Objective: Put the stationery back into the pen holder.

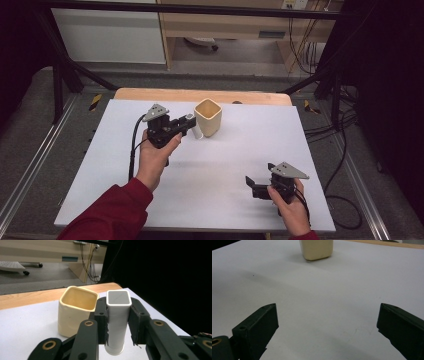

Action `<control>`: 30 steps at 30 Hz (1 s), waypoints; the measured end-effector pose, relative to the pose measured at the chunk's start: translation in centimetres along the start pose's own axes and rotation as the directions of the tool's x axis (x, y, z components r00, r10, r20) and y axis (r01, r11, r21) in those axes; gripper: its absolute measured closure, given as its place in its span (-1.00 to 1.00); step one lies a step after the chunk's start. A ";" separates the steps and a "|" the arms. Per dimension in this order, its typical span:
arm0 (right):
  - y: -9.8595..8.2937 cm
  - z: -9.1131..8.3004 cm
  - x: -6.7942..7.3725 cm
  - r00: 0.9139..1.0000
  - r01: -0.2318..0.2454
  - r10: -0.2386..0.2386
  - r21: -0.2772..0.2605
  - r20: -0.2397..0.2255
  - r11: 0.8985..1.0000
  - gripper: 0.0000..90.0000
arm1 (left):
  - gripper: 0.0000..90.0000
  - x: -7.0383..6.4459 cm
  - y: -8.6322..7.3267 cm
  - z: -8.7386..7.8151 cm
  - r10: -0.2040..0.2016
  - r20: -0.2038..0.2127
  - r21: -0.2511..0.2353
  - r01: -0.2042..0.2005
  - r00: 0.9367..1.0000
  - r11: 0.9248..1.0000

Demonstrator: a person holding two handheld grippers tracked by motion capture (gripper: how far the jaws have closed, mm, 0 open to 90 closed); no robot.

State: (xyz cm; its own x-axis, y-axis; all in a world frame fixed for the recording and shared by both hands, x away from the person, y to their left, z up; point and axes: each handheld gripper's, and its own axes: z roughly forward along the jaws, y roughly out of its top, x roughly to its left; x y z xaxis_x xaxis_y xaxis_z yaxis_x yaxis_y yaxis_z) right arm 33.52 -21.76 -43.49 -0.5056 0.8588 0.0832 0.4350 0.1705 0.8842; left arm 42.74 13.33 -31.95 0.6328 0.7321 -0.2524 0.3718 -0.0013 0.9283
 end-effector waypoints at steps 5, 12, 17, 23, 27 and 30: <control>0.1 -0.1 0.1 1.000 -0.001 0.001 -0.006 -0.005 1.000 -0.91 | 0.58 0.2 1.0 1.0 0.025 -0.016 0.002 -0.025 1.000 1.000; 0.0 -0.1 -0.1 1.000 -0.012 0.012 -0.009 -0.008 1.000 -0.91 | 0.58 1.0 3.0 2.7 0.055 -0.049 -0.024 -0.056 0.997 0.998; 0.0 -0.2 -0.1 1.000 -0.019 0.019 -0.011 -0.002 1.000 -0.91 | 0.58 1.5 4.4 4.0 0.064 -0.066 -0.046 -0.067 0.996 0.997; 0.0 -0.2 -0.2 1.000 -0.011 0.012 -0.022 0.011 1.000 -0.91 | 0.58 1.8 5.1 5.1 0.043 -0.068 -0.072 -0.048 0.997 0.996; 0.0 -0.1 -0.1 1.000 -0.006 0.006 -0.019 0.007 1.000 -0.91 | 0.58 1.9 5.4 5.9 0.065 -0.089 -0.078 -0.072 0.994 0.994; 0.0 -0.1 0.0 1.000 -0.004 0.005 -0.020 0.006 1.000 -0.91 | 0.58 1.9 5.7 6.9 0.098 -0.107 -0.070 -0.106 0.989 0.992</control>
State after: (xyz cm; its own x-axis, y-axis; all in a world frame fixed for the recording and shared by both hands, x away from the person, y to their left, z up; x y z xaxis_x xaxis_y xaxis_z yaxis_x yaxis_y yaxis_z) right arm 33.49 -21.85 -43.40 -0.4994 0.8623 0.0846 0.4225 0.1571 0.8926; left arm 50.71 10.03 -29.05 0.5901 0.7969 -0.1292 0.2541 -0.0315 0.9667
